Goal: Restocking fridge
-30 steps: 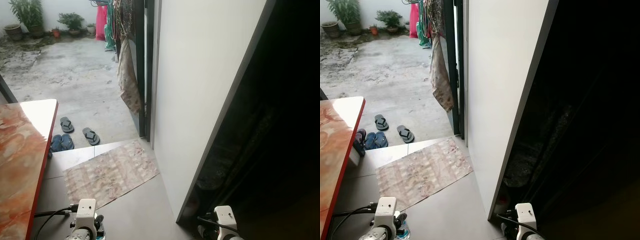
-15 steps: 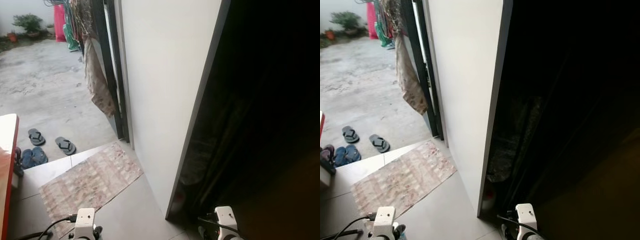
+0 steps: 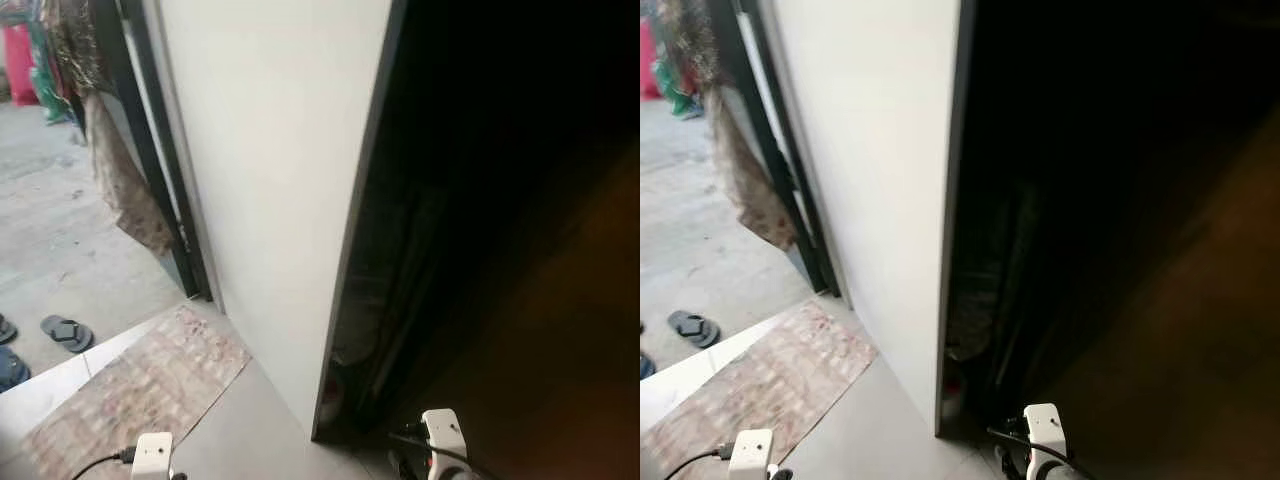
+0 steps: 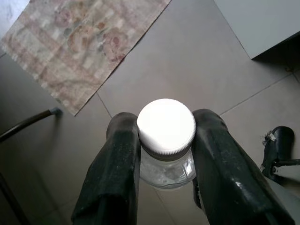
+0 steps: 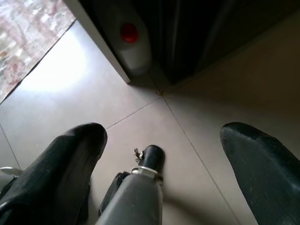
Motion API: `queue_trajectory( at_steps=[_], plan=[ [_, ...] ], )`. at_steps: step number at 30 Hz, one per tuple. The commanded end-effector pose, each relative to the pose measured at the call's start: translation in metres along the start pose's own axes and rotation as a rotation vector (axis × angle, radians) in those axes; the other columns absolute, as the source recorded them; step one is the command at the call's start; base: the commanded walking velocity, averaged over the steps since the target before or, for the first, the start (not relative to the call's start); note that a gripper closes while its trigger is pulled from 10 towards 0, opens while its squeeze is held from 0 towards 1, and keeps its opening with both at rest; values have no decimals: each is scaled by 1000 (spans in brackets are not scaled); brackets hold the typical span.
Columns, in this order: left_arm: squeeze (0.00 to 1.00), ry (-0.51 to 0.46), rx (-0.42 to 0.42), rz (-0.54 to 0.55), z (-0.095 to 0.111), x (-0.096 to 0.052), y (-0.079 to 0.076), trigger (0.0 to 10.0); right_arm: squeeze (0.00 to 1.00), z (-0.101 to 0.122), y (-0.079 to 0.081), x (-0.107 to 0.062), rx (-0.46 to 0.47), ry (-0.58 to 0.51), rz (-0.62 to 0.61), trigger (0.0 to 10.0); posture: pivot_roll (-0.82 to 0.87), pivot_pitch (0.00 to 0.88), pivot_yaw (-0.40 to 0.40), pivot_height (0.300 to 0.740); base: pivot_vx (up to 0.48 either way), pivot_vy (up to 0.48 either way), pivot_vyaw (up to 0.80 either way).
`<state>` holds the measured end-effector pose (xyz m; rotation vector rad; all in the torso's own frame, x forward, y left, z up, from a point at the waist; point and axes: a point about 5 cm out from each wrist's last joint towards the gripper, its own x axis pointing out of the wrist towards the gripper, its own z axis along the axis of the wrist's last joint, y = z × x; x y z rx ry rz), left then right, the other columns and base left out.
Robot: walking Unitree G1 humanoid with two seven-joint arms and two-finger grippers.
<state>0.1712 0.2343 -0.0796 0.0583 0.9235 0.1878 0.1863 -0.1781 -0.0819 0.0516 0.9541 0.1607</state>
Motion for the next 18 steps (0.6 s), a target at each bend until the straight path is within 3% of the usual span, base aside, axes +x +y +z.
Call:
queue_trajectory(
  at_steps=[1, 18],
  plan=[
    [0, -1, -13, -15, 2, 1, -8, 10000, 0, -5, -8, -3, 12, 16, -21, 10000, 79, 0, -12, 740, 0, 0, -769],
    [0, 23, -22, -16, -6, -1, -5, 10000, 0, -6, -7, -3, 12, 20, -14, 10000, 83, 0, -13, 740, 0, 0, -763]
  ],
)
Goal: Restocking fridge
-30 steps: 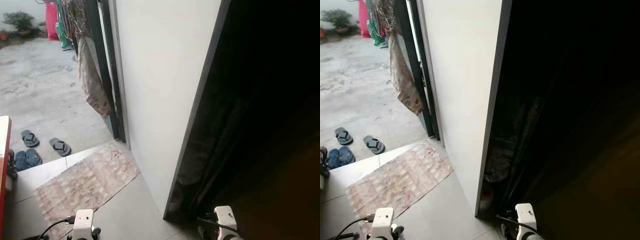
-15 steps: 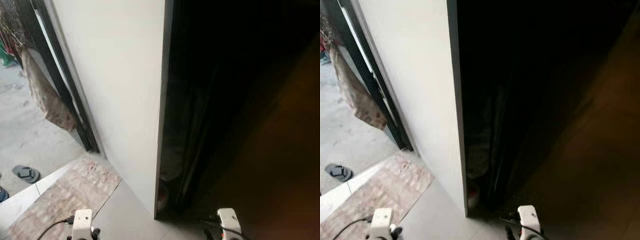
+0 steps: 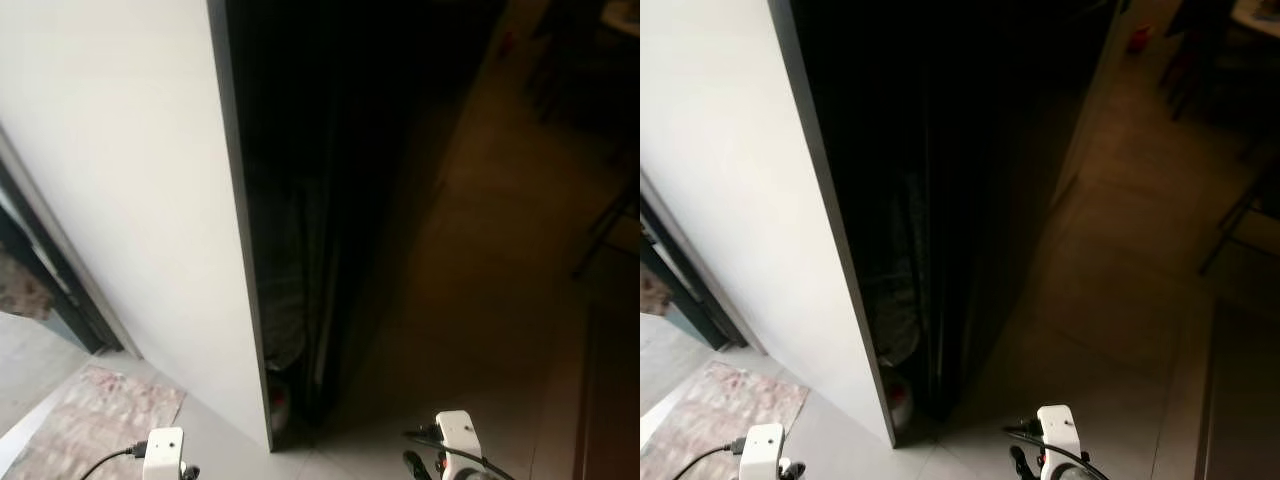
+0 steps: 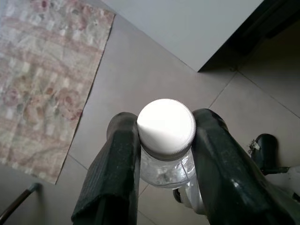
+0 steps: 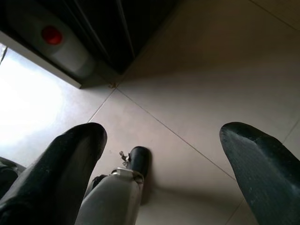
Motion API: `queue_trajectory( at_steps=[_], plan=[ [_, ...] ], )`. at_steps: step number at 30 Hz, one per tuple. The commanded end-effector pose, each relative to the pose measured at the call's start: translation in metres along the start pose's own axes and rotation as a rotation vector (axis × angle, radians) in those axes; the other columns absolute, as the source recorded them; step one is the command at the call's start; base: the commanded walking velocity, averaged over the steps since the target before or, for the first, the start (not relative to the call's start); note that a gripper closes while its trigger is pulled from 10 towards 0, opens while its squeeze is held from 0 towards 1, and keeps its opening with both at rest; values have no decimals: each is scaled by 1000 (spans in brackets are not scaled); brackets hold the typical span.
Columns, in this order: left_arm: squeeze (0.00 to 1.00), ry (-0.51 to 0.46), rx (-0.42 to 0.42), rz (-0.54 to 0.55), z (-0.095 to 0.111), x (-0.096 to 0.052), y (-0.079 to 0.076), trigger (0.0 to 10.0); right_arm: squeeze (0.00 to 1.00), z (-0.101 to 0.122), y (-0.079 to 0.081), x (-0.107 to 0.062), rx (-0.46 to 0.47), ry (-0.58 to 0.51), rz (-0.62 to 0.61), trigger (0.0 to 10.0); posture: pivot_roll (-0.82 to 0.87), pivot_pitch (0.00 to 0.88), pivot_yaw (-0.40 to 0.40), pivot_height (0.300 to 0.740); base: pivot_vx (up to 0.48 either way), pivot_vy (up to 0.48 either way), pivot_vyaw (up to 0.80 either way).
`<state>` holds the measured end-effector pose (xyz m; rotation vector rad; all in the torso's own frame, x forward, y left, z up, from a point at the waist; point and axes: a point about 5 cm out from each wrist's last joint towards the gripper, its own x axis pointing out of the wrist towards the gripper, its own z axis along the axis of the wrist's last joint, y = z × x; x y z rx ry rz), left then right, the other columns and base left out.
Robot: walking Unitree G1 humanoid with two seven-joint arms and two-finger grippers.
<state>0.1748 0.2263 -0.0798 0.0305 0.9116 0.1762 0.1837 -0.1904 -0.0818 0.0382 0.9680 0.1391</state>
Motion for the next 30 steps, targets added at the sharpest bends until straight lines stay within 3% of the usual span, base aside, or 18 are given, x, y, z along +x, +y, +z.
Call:
queue_trajectory(
  at_steps=[1, 7, 18, 30],
  plan=[
    [0, 36, -2, 7, -10, -2, 4, 10000, 0, -3, 5, 1, 13, 7, 10, 10000, 81, 0, -12, 740, 0, 0, -763],
    [0, 49, -1, 10, -14, -3, 6, 10000, 0, -3, 5, 1, 28, -5, 9, 10000, 82, 0, -13, 740, 0, 0, -697],
    [0, 61, -4, 13, -16, -3, 6, 10000, 0, -2, 5, 1, 39, -16, -1, 10000, 82, 0, -13, 740, 0, 0, 0],
    [0, 63, -9, 7, -15, -3, 5, 10000, 0, -2, 4, 1, 38, -5, -7, 10000, 76, 0, -15, 740, 0, 0, -783]
  ],
)
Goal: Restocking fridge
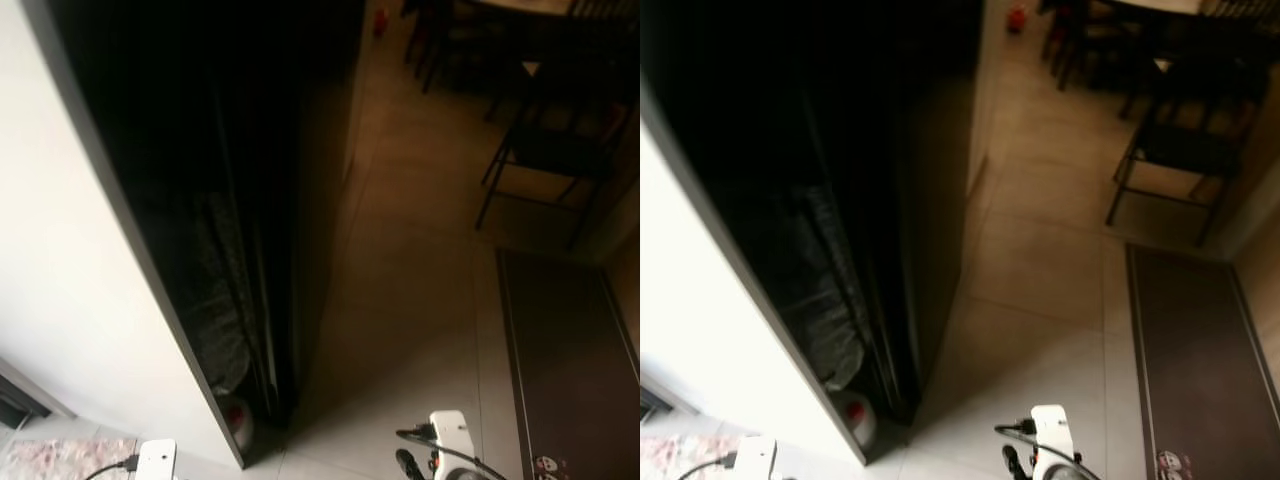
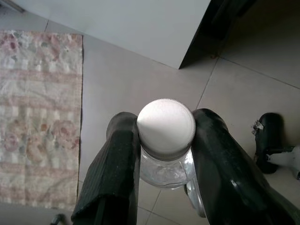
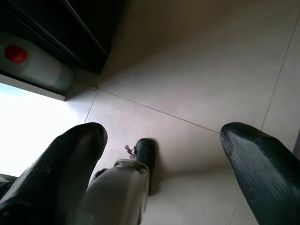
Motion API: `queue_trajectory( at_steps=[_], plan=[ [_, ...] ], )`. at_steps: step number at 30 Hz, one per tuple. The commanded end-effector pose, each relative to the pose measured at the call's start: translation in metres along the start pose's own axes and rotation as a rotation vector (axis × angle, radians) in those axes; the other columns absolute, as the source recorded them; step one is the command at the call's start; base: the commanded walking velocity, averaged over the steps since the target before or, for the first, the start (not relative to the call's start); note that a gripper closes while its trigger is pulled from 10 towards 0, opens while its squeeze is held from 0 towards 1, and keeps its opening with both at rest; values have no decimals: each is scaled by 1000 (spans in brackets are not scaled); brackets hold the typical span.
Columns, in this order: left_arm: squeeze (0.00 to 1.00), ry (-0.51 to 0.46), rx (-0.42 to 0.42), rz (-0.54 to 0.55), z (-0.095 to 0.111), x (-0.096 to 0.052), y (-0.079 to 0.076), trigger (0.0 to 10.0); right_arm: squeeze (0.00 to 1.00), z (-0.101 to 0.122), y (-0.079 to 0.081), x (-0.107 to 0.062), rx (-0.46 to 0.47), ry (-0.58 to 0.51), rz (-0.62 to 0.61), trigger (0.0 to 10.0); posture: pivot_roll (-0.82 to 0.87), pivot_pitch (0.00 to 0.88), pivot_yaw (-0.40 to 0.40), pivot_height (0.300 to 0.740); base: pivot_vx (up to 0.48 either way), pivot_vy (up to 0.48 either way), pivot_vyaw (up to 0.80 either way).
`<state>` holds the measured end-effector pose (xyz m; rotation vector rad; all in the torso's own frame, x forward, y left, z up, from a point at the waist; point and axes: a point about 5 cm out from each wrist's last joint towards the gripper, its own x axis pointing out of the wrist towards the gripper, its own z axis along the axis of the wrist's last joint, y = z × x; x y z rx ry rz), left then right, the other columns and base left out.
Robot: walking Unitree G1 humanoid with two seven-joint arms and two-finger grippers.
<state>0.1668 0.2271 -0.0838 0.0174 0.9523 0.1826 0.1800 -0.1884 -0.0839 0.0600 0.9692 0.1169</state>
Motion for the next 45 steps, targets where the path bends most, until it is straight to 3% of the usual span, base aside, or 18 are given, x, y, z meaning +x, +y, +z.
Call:
queue_trajectory(
  at_steps=[1, 8, 18, 34, 45],
  plan=[
    [0, 22, 2, 7, -6, -1, 4, 10000, 0, 2, 2, 1, 10, -4, 3, 10000, 76, 0, -15, 740, 0, 0, -781],
    [0, 31, 8, 18, -8, -2, 9, 10000, 0, 2, 2, 1, 12, -7, 7, 10000, 78, 0, -15, 740, 0, 0, -770],
    [0, 46, -12, 20, -13, -3, 8, 10000, 0, 3, 3, 1, 9, -12, 14, 10000, 80, 0, -16, 740, 0, 0, 0],
    [0, 61, -10, 31, -22, -6, 16, 10000, 0, 4, 3, 1, 7, -12, 20, 10000, 83, 0, -15, 740, 0, 270, 0],
    [0, 69, -10, 25, -26, -7, 12, 10000, 0, 4, 3, 1, 8, -15, 13, 10000, 82, 0, -15, 740, 0, 273, 0]
  ],
)
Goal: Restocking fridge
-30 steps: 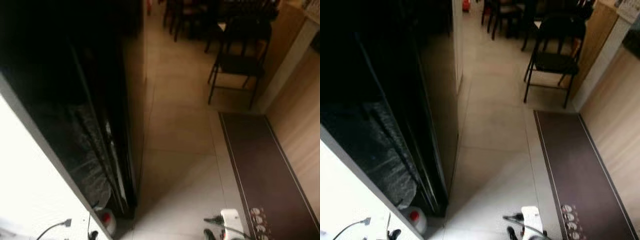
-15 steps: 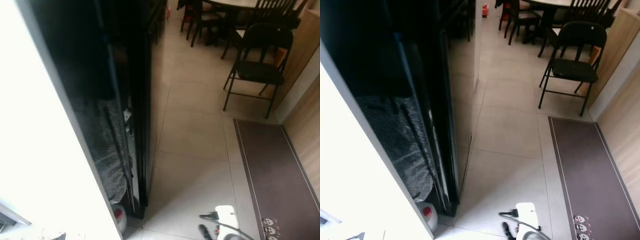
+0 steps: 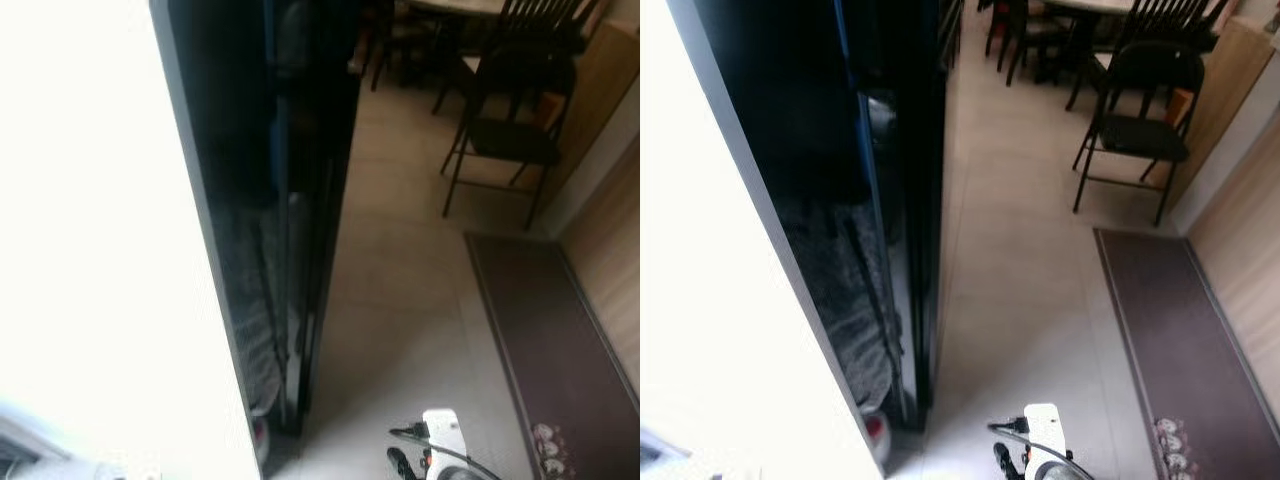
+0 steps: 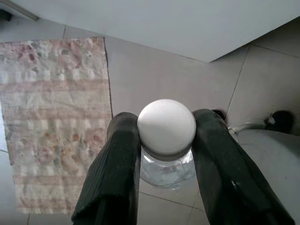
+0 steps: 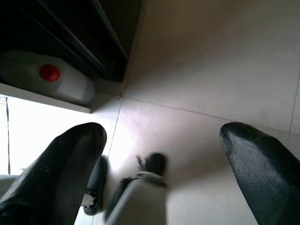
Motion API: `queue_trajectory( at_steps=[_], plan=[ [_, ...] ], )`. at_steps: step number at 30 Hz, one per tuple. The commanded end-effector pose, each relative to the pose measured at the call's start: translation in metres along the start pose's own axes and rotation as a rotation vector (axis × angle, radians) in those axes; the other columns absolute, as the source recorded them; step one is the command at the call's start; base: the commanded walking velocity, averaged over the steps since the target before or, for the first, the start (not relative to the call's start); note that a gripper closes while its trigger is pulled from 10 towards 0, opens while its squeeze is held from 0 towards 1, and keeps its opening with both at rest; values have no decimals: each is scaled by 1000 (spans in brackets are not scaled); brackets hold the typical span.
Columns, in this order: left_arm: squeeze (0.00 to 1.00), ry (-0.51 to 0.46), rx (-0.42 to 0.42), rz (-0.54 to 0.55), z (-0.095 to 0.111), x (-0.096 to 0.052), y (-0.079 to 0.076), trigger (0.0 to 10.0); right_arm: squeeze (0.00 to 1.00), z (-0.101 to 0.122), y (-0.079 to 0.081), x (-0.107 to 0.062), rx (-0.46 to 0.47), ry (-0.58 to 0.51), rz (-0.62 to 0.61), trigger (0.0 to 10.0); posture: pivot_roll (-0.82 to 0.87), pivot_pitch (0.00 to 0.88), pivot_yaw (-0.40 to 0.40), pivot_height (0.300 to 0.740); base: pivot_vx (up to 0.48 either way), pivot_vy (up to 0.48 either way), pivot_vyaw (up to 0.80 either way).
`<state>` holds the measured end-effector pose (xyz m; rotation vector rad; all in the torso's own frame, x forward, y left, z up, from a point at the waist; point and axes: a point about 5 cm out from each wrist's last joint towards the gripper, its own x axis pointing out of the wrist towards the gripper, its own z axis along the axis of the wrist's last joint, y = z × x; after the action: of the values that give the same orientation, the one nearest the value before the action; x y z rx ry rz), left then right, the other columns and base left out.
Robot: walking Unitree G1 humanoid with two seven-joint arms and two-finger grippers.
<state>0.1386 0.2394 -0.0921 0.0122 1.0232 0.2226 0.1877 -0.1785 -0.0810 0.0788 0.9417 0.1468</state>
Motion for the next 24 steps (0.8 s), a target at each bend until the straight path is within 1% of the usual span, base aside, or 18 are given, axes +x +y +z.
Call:
queue_trajectory(
  at_steps=[1, 9, 20, 23, 24],
  plan=[
    [0, -3, 7, -9, 1, 0, -4, 10000, 0, -4, -7, -2, 7, 11, -22, 10000, 83, 0, -16, 740, 0, 274, 0],
    [0, -2, 13, -12, 1, 0, -5, 10000, 0, -3, -7, -2, 6, 0, -35, 10000, 81, 0, -15, 740, 0, 270, 0],
    [0, 4, 31, -13, 0, 0, -4, 10000, 0, -1, -9, -3, 5, -22, -58, 10000, 70, 0, -14, 740, 0, 0, 0],
    [0, 3, 33, -16, 0, 0, -7, 10000, 0, 2, -9, -3, -12, -59, -76, 10000, 68, 0, -12, 740, 0, 0, 0],
    [0, 3, 35, -17, 0, 1, -8, 10000, 0, 4, -10, -3, -6, -92, -96, 10000, 65, 0, -11, 740, 0, 0, 0]
  ],
)
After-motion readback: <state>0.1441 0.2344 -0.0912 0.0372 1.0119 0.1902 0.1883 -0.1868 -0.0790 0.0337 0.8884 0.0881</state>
